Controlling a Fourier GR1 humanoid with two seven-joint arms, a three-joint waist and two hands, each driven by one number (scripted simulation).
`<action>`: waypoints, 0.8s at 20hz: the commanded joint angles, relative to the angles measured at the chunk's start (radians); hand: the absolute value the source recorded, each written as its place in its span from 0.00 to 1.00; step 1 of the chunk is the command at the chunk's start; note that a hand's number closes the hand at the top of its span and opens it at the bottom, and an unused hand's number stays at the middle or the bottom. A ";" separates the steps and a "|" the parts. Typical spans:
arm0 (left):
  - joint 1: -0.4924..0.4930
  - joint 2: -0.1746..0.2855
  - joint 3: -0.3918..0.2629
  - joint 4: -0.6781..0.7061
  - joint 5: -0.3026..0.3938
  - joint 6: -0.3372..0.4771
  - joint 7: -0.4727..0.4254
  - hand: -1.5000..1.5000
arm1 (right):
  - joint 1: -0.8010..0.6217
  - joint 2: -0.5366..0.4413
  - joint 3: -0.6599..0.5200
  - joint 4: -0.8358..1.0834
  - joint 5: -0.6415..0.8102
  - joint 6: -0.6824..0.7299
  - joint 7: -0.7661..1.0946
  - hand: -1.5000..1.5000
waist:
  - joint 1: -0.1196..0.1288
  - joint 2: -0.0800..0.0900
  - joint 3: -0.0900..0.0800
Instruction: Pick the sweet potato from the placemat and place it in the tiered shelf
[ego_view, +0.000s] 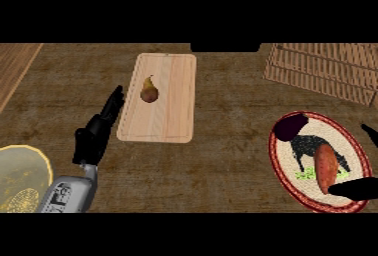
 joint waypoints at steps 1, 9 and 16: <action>0.065 -0.025 -0.020 -0.039 -0.029 0.001 -0.023 0.50 | -0.051 0.027 0.033 0.005 0.043 0.035 0.072 0.00 | 0.003 0.000 0.000; 0.040 -0.018 0.045 -0.015 -0.022 -0.058 -0.018 0.50 | -0.025 0.065 0.002 0.105 0.112 -0.004 -0.057 0.00 | 0.000 0.000 0.000; 0.082 -0.057 0.032 -0.025 -0.058 -0.041 -0.046 0.50 | -0.026 0.068 -0.019 0.168 0.151 -0.016 -0.114 0.00 | 0.001 0.000 0.000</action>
